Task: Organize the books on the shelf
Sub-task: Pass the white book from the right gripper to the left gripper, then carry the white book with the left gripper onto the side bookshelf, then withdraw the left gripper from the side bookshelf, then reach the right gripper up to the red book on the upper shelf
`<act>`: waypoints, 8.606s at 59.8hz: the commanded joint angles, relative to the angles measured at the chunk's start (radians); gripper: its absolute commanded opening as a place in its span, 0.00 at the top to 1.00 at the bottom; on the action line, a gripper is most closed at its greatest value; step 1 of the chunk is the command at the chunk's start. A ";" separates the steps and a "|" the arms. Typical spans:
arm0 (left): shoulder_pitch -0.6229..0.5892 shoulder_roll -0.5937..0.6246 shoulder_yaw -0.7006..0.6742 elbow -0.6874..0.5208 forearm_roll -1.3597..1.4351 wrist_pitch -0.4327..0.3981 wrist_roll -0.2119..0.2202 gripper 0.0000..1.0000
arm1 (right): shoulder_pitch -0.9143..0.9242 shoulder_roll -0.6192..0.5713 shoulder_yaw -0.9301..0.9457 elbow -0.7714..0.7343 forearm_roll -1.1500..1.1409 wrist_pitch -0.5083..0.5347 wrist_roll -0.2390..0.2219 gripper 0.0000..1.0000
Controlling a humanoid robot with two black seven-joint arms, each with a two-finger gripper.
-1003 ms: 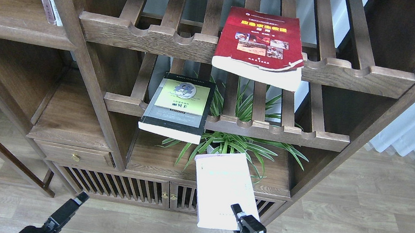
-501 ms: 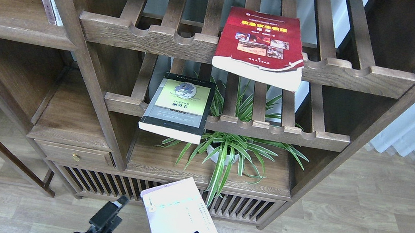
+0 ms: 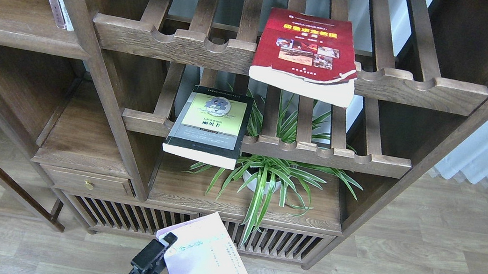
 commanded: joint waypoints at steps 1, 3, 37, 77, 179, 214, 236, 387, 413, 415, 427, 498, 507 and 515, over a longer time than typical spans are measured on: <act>0.000 0.005 -0.002 0.002 -0.018 0.000 0.000 0.89 | 0.000 0.000 -0.002 0.000 0.000 0.000 0.001 0.94; -0.002 0.007 -0.002 0.002 -0.026 0.000 0.006 0.92 | -0.002 0.000 -0.002 0.000 0.000 0.000 0.001 0.94; -0.012 0.125 0.054 -0.035 -0.027 0.000 0.012 0.96 | 0.004 0.000 -0.002 -0.031 -0.001 0.000 0.000 0.94; 0.190 0.402 -0.238 -0.331 -0.032 0.000 0.015 0.96 | 0.018 0.000 -0.017 -0.038 -0.058 0.000 0.017 0.01; -0.696 0.547 -1.152 -0.241 0.957 0.000 0.233 0.94 | 0.018 0.000 -0.052 -0.078 -0.058 0.000 0.017 0.01; -0.947 0.473 -0.887 0.006 1.020 0.000 0.228 0.93 | 0.017 0.000 -0.066 -0.072 -0.058 0.000 0.017 0.01; -0.934 0.461 -0.838 0.006 1.008 0.000 0.225 0.88 | 0.017 0.000 -0.066 -0.072 -0.058 0.000 0.017 0.01; 0.067 0.358 -1.065 -0.307 0.341 0.000 0.231 0.01 | 0.264 -0.189 0.394 0.363 0.057 0.000 0.165 0.04; 0.077 0.363 -1.080 -0.277 0.341 0.000 0.231 0.00 | 0.161 -0.173 0.382 0.571 -0.032 0.000 0.161 0.05; 0.077 0.363 -1.080 -0.274 0.339 0.000 0.231 0.00 | 0.161 -0.172 0.382 0.575 -0.041 0.000 0.161 0.06; 0.077 0.363 -1.080 -0.270 0.339 0.000 0.231 0.00 | 0.159 -0.094 0.334 0.577 -0.247 0.000 0.159 0.06; 0.075 0.364 -1.106 -0.248 0.339 0.000 0.231 0.00 | 0.442 0.000 0.303 0.572 -0.420 -0.269 0.291 0.03; 0.075 0.364 -1.108 -0.244 0.339 0.000 0.230 0.00 | 0.489 0.000 0.305 0.571 -0.417 -0.311 0.297 0.03; 0.075 0.370 -1.108 -0.244 0.338 0.000 0.228 0.00 | 0.494 0.000 0.323 0.568 -0.414 -0.351 0.303 0.03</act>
